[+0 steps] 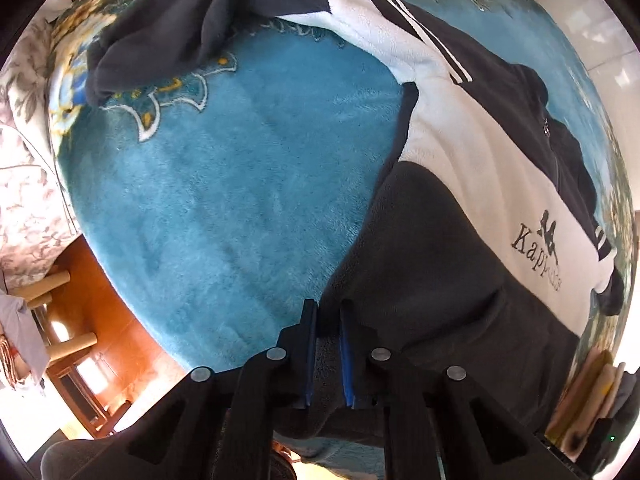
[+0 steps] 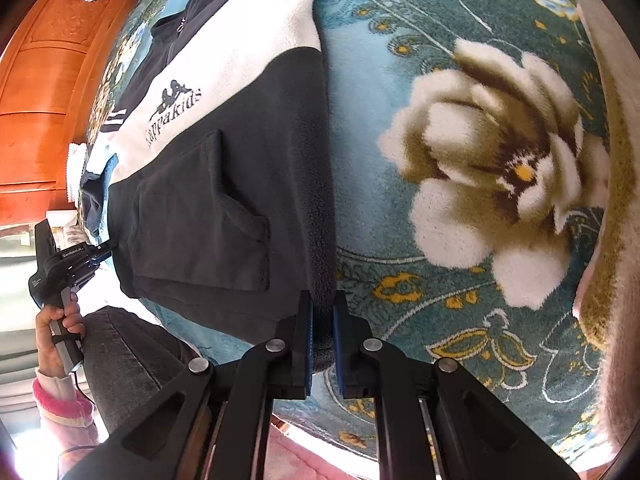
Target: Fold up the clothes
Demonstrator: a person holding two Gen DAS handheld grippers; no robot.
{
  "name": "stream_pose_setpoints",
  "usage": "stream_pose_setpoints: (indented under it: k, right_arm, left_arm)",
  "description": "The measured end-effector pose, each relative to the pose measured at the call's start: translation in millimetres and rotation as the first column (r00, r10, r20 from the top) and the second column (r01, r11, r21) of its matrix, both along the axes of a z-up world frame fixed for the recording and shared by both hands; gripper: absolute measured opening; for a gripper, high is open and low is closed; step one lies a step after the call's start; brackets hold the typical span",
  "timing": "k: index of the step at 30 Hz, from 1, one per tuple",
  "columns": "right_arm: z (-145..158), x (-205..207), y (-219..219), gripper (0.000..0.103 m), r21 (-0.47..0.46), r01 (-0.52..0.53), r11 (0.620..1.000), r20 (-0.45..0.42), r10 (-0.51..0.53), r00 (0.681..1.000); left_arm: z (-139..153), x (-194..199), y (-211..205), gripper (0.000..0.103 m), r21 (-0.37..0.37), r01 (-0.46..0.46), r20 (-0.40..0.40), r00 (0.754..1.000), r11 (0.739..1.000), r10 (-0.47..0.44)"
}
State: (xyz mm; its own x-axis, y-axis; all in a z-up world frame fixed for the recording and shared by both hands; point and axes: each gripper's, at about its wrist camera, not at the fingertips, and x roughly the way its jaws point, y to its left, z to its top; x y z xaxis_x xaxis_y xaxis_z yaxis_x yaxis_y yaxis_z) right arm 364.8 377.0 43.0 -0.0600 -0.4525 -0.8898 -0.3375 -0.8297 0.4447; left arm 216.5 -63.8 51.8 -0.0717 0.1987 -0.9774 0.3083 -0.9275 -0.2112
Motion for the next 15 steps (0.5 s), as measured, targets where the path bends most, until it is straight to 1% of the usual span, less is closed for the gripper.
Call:
stream_pose_setpoints:
  k: [2, 4, 5, 6, 7, 8, 10, 12, 15]
  right_arm:
    - [3.4, -1.3, -2.5, 0.01, 0.007, -0.005, 1.0, -0.008, 0.005, 1.0]
    - [9.9, -3.0, -6.2, 0.011, 0.028, -0.027, 0.999, -0.022, 0.028, 0.999]
    - [13.9, -3.5, -7.9, 0.011, 0.042, -0.037, 0.998, -0.033, 0.039, 0.999]
    - [18.1, -3.9, -9.4, 0.014, 0.057, -0.047, 0.997, -0.044, 0.05, 0.998]
    - [22.7, -4.0, -9.9, 0.024, 0.069, -0.048, 0.996, -0.057, 0.052, 0.997]
    - [28.9, -3.4, -9.5, 0.033, 0.077, -0.042, 0.996, -0.077, 0.048, 0.996]
    - [42.2, -1.7, -8.6, 0.039, 0.093, -0.028, 0.995, -0.118, 0.039, 0.992]
    - [53.8, 0.7, -8.0, 0.039, 0.11, -0.02, 0.994, -0.145, 0.036, 0.989]
    - [70.0, 7.9, -6.4, 0.04, 0.124, 0.007, 0.992, -0.19, 0.017, 0.982]
  left_arm:
    - [4.7, 0.3, 0.3, 0.012, 0.036, 0.002, -0.018, 1.0, 0.999, -0.001]
    - [15.1, 3.4, -0.3, 0.02, 0.076, 0.004, -0.067, 0.998, 0.997, 0.001]
    - [20.5, 5.1, -0.6, 0.032, 0.095, 0.004, -0.092, 0.996, 0.995, 0.004]
    - [26.7, 7.3, -0.8, 0.045, 0.105, 0.001, -0.122, 0.993, 0.994, 0.012]
    - [32.8, 9.1, -0.2, 0.049, 0.115, 0.0, -0.152, 0.988, 0.993, 0.018]
    - [39.0, 10.9, 0.8, 0.052, 0.125, 0.001, -0.182, 0.983, 0.992, 0.022]
    - [52.2, 14.9, 8.1, 0.052, 0.136, 0.022, -0.244, 0.97, 0.99, 0.012]
    - [59.7, 13.9, 17.2, 0.053, 0.143, 0.047, -0.283, 0.959, 0.989, -0.005]
    - [69.3, 15.7, 30.6, 0.053, 0.182, 0.047, -0.302, 0.953, 0.982, 0.01]
